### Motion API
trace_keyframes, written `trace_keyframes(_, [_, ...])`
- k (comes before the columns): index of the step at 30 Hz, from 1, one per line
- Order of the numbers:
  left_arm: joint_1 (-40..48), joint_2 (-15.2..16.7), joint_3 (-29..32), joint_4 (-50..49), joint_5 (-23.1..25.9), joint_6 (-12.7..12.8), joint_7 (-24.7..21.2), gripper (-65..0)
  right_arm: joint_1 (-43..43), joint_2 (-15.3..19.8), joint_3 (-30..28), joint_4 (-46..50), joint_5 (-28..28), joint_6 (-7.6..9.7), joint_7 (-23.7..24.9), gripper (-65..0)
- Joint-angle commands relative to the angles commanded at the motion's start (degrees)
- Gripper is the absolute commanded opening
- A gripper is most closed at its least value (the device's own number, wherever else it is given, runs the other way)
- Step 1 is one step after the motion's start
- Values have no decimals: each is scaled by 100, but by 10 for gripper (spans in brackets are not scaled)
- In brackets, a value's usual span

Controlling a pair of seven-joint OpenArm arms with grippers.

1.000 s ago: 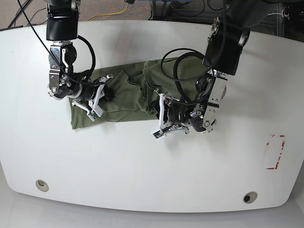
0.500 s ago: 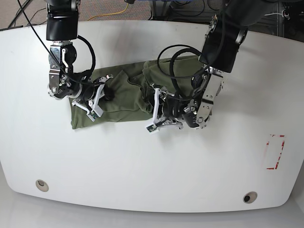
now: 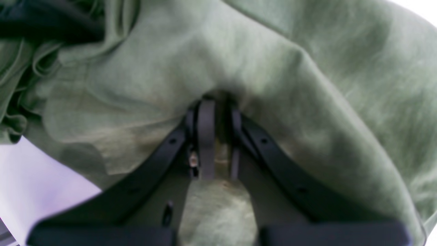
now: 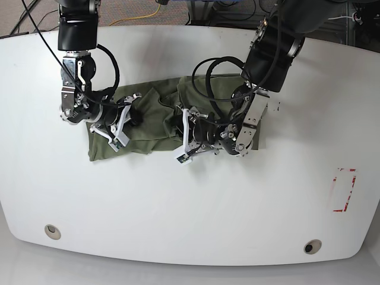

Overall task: Layout the t-shirt on the table in an organized manner, then fold the t-shirt properly
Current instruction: 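Press the folded half flat with the left gripper, then release and move the left gripper to the folded edge of the strip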

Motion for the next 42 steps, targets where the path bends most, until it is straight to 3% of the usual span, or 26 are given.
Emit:
trace_keyframes(4, [0,-9,0,0,0,35,-220,-604,0,0,0,0,0,0,0,-595])
trace_keyframes(9, [-26,18,-343,0,-26,519,-352,-578,0,0,0,0,0,0,0,-595])
trace_keyframes(11, [-132,97,-448,0,-35,369,-316,-512,0,0,0,0,0,0,0,-595])
trace_keyframes(14, [-202,211,-651,88,-185,-70,-114,-410,0,0,0,0,0,0,0,-595])
trace_keyframes(17, [-211,185,-721,484,-589,-360,167,-399,0,0,0,0,0,0,0,-595])
trace_keyframes(19, [-193,167,-738,818,-809,-387,308,-399,0,0,0,0,0,0,-9,-595])
trace_keyframes(25, [9,-273,-782,1890,-1143,-396,870,-397,0,9,0,0,0,0,-9,-595])
trace_keyframes(28, [352,-826,-870,2585,-1538,-396,1055,-397,0,9,0,0,0,0,-9,-595])
trace_keyframes(34, [949,-1556,-1354,3042,-2189,-413,1187,-396,0,9,0,0,0,0,-9,-595])
trace_keyframes(38, [1160,-1776,-1486,3068,-2374,-413,1178,-396,0,9,-9,0,0,0,-9,-595])
trace_keyframes(42, [1345,-1741,-1468,3024,-2338,-413,1169,-396,0,0,-9,0,0,0,-9,-595])
